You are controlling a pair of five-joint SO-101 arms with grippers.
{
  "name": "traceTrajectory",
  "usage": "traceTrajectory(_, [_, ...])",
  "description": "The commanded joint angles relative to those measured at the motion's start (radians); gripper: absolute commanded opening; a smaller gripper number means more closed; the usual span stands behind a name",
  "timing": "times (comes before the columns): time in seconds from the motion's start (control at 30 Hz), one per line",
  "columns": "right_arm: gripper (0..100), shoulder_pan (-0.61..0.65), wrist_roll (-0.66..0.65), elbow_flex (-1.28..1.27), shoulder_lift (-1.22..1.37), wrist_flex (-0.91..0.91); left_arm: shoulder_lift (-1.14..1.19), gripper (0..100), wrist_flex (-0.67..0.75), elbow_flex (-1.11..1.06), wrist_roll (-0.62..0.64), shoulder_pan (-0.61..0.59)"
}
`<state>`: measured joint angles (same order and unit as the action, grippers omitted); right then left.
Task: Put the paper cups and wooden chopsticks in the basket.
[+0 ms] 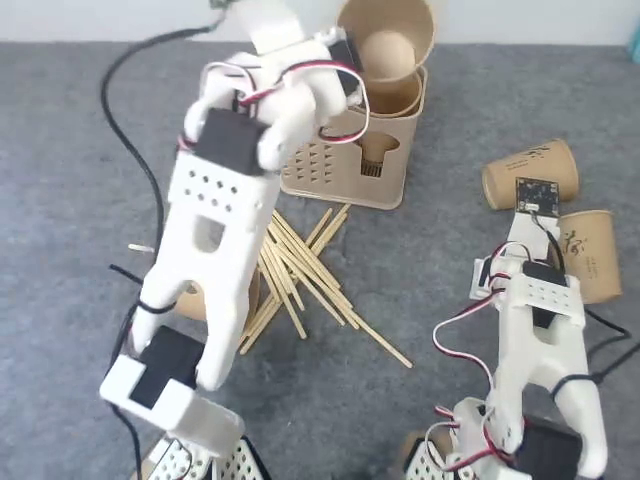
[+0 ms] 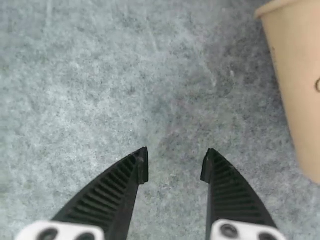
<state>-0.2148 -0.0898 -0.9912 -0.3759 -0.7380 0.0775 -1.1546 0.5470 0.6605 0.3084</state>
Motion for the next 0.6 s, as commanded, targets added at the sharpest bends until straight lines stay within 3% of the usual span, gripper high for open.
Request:
traceTrajectory(0.0, [18.7,0.010,-0.012,0.005,-0.033,0.027,-0.011,1,0.091,-0.094,0.006,0.003])
traceTrajectory(0.37, [18.7,0.012,-0.012,0.044,0.042,0.018,-0.017,2,0.147,-0.199,0.000,-0.005])
traceTrajectory(0.57, [18.7,0.012,-0.012,0.044,0.042,0.018,-0.025,23,0.003,-0.105,0.002,-0.049])
